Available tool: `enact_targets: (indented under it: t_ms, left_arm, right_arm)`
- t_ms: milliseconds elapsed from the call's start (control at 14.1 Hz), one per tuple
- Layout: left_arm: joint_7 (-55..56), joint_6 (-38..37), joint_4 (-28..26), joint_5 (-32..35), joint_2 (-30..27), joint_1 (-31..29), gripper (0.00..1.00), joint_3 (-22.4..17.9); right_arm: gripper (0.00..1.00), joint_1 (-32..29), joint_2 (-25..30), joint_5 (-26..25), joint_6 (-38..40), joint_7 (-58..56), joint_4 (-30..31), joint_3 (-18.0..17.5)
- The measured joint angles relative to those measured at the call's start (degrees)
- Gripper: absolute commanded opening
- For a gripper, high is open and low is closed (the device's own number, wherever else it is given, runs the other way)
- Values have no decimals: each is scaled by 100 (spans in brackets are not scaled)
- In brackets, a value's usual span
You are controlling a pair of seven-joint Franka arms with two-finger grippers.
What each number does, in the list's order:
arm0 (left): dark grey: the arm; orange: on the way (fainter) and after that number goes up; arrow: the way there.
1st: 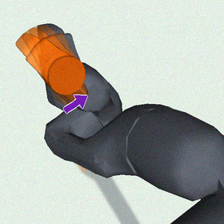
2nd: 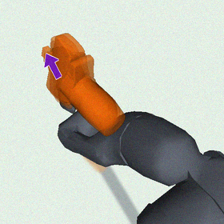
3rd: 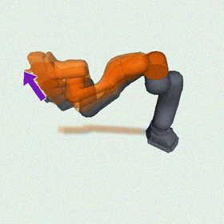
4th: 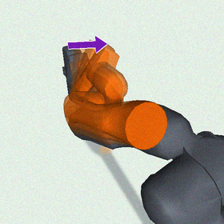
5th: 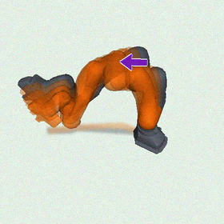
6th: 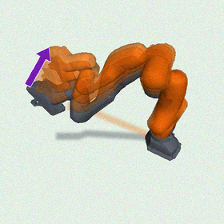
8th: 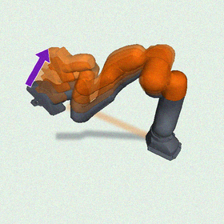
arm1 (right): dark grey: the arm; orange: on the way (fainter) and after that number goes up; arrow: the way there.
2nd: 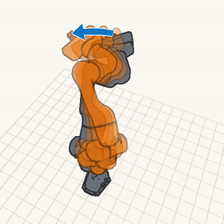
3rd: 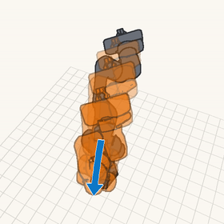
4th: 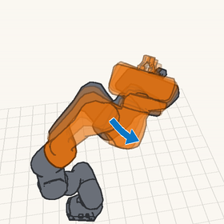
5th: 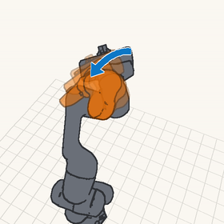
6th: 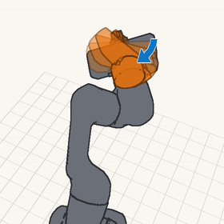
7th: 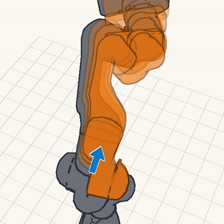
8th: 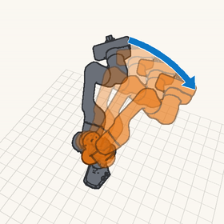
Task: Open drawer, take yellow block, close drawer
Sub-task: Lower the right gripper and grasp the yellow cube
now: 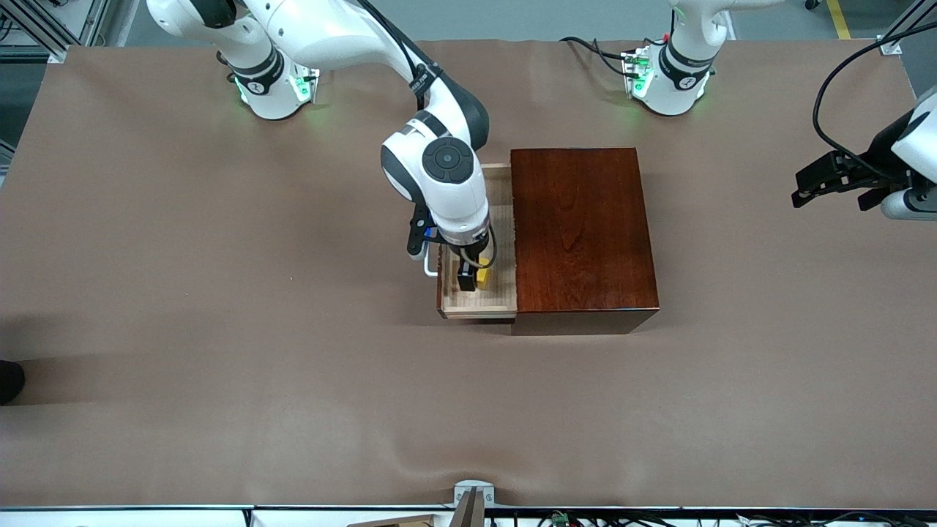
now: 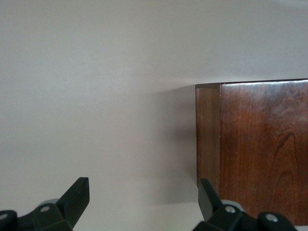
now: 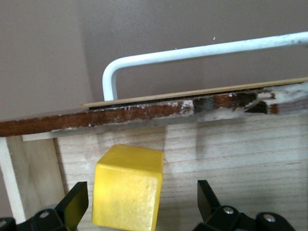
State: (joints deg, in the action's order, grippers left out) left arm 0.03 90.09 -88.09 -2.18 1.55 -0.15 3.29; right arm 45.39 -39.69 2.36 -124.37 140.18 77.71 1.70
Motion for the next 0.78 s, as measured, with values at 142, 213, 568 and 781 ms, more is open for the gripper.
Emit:
enact_targets:
  t_ms: [142,213,568,781]
  left_arm:
    - [0,0,9,0,14,13,100,18]
    - [0,0,12,0,14,17,100,40]
    - [0,0,13,0,43,7,100,50]
    - [0,0,18,0,70,5,100,49]
  right_arm:
    - [83,8,-18,0,-29,0,0,0]
    - [69,17,-28,0,-48,0,0,0]
    - [22,35,-44,-1,-84,-1,-9,2]
    - [22,34,-39,-1,-80,-1,-87,35]
